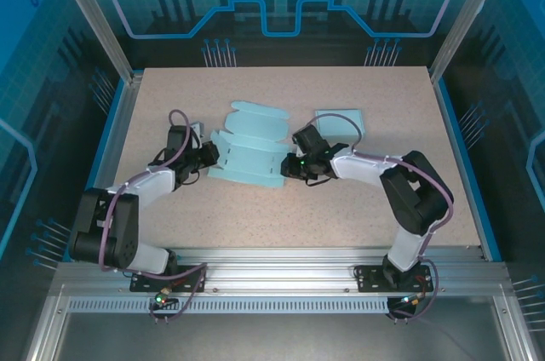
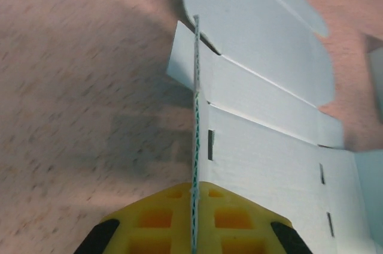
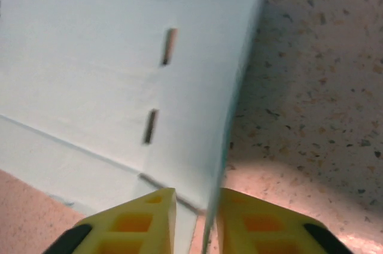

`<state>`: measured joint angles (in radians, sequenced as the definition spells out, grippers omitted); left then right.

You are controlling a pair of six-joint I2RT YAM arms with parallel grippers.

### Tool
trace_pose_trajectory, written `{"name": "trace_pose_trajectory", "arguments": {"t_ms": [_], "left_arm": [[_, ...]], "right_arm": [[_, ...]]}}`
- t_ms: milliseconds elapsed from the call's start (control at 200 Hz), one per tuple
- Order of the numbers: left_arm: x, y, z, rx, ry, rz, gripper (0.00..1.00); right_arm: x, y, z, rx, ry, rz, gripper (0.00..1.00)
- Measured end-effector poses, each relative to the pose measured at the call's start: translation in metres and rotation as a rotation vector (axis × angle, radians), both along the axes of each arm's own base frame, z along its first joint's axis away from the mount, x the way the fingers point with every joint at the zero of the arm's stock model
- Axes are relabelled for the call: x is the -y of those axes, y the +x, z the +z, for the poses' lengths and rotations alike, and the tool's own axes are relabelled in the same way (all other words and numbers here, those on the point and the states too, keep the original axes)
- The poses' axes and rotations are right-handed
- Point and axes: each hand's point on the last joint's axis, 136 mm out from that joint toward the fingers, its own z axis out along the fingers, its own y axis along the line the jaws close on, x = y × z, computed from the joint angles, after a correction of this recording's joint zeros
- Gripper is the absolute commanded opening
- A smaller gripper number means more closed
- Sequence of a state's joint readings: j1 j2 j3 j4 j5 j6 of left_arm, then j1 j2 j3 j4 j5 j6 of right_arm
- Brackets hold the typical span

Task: Fold the paper box

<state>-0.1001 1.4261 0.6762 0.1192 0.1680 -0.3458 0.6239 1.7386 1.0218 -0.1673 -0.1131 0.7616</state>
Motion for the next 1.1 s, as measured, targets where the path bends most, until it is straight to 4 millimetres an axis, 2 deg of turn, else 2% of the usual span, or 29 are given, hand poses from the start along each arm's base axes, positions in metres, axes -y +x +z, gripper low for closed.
{"name": "trace_pose_trajectory", "arguments": {"t_ms": [80, 130, 155, 180, 295, 390, 450, 510, 645, 715, 805, 966, 1096], "left_arm": [[0.01, 0.008, 0.03, 0.073, 0.002, -0.079, 0.0], [0.016, 0.011, 0.054, 0.128, 0.009, -0.131, 0.0], [0.019, 0.012, 0.067, 0.158, 0.017, -0.157, 0.0], [0.021, 0.012, 0.079, 0.187, 0.026, -0.183, 0.0], [0.034, 0.008, 0.134, 0.308, 0.079, -0.298, 0.0], [0.044, 0.001, 0.174, 0.393, 0.128, -0.39, 0.0], [0.052, -0.004, 0.192, 0.429, 0.153, -0.449, 0.0], [0.062, -0.011, 0.206, 0.45, 0.173, -0.51, 0.0], [0.093, -0.031, 0.24, 0.507, 0.222, -0.699, 0.0], [0.109, -0.04, 0.252, 0.533, 0.25, -0.789, 0.0], [0.125, -0.051, 0.257, 0.55, 0.284, -0.893, 0.0], [0.149, -0.07, 0.238, 0.531, 0.321, -1.053, 0.0], [0.162, -0.077, 0.222, 0.518, 0.345, -1.143, 0.0]], "right_arm": [[0.001, 0.0, 0.029, 0.076, 0.009, 0.037, 0.37], [0.003, -0.002, 0.05, 0.138, 0.013, 0.065, 0.53], [0.005, -0.002, 0.063, 0.171, 0.017, 0.069, 0.66], [0.006, -0.004, 0.074, 0.199, 0.02, 0.08, 0.71], [0.018, -0.015, 0.123, 0.344, 0.01, 0.137, 0.71], [0.029, -0.027, 0.151, 0.437, -0.017, 0.182, 0.69], [0.035, -0.036, 0.165, 0.486, -0.029, 0.218, 0.7], [0.04, -0.044, 0.181, 0.544, -0.04, 0.257, 0.75], [0.043, -0.057, 0.223, 0.677, -0.038, 0.349, 0.71], [0.04, -0.062, 0.247, 0.746, -0.028, 0.401, 0.69], [0.036, -0.068, 0.271, 0.817, -0.016, 0.468, 0.65], [0.031, -0.079, 0.298, 0.886, -0.011, 0.569, 0.63], [0.029, -0.085, 0.313, 0.929, -0.015, 0.628, 0.61]]}}
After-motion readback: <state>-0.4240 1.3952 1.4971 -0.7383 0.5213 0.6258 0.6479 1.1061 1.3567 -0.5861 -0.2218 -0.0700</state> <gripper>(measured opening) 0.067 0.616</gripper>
